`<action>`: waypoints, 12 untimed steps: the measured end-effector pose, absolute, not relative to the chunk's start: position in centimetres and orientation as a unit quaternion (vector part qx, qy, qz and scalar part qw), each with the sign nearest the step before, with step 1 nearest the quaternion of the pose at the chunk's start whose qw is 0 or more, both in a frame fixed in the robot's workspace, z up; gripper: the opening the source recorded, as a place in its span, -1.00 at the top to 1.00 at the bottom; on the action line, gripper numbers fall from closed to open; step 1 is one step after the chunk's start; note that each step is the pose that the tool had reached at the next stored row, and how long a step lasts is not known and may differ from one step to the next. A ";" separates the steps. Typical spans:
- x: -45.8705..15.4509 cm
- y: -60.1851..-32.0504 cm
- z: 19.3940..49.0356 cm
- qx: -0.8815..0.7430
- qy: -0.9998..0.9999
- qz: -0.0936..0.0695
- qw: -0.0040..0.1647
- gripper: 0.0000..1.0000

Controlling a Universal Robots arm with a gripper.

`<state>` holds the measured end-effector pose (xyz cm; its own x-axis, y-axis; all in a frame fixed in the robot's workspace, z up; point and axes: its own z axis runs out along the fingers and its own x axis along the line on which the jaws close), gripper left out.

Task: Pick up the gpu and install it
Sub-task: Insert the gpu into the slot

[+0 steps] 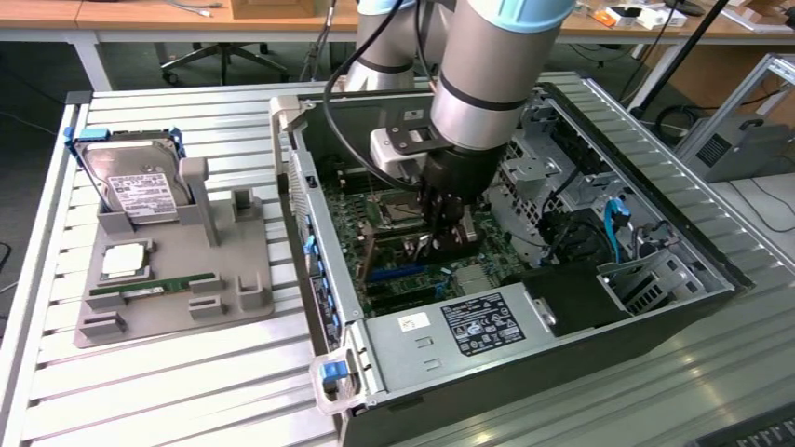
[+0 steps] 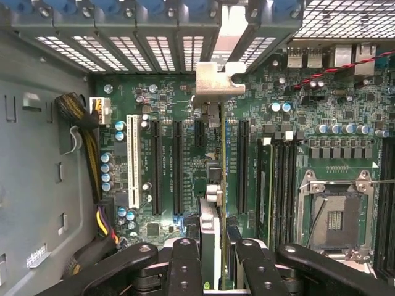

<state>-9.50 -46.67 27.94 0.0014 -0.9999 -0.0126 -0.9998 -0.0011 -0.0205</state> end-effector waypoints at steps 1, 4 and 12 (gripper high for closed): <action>-9.6 -46.6 27.9 -0.707 0.707 -0.003 0.012 0.47; -9.7 -46.3 27.9 -0.708 0.707 -0.003 0.012 0.47; -10.0 -45.6 27.9 -0.708 0.707 -0.004 0.011 0.47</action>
<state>-10.02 -45.65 27.91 0.0014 -0.9999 -0.0100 -0.9998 -0.0012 -0.0205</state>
